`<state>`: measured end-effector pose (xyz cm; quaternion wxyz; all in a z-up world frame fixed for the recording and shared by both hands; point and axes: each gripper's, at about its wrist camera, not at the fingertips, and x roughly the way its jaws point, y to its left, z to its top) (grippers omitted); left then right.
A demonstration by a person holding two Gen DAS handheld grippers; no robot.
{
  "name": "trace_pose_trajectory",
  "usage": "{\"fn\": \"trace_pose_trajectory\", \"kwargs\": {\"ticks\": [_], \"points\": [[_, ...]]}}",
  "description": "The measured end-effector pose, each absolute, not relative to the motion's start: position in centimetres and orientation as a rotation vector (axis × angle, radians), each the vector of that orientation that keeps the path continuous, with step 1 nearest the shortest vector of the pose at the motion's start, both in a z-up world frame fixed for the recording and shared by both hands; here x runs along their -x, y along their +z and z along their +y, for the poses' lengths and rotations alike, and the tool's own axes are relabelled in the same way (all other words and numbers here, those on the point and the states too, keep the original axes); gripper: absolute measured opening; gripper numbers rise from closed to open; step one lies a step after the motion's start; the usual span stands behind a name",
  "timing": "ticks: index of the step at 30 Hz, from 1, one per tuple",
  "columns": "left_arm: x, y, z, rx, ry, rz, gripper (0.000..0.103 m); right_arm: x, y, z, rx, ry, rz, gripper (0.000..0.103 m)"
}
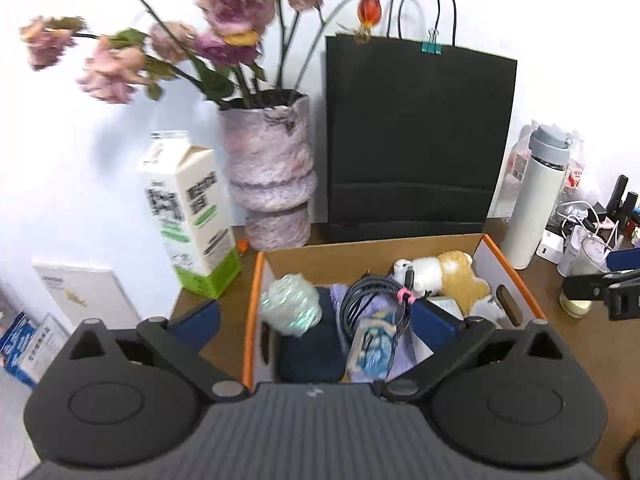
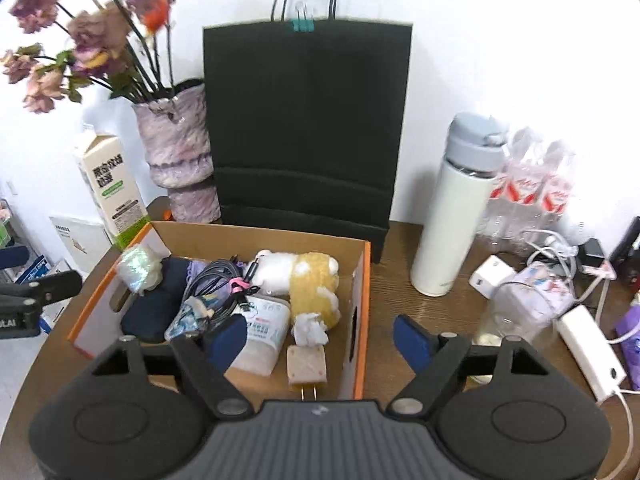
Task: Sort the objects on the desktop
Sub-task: 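Lower the packet and tissue into the box and open both grippers, then grasp the red rose with the left gripper while the right grasps a white round lid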
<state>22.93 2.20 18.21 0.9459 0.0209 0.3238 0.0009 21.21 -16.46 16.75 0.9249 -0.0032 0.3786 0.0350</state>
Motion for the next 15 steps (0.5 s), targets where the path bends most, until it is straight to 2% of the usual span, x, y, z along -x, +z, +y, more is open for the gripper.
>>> {"fn": "trace_pose_trajectory", "kwargs": {"ticks": [4,9,15], "points": [[-18.7,19.6,2.5,-0.016,0.007,0.646,0.103,-17.3,18.2,-16.3,0.023,0.081,0.741,0.087],[-12.0,20.3,2.4,-0.001,0.004,0.518,0.103,-11.2,18.2,-16.2,0.045,0.080,0.664,0.091],[-2.5,15.4,1.1,0.001,-0.050,0.360,0.103,-1.6,12.4,-15.6,0.037,0.075,0.531,0.092]]}}
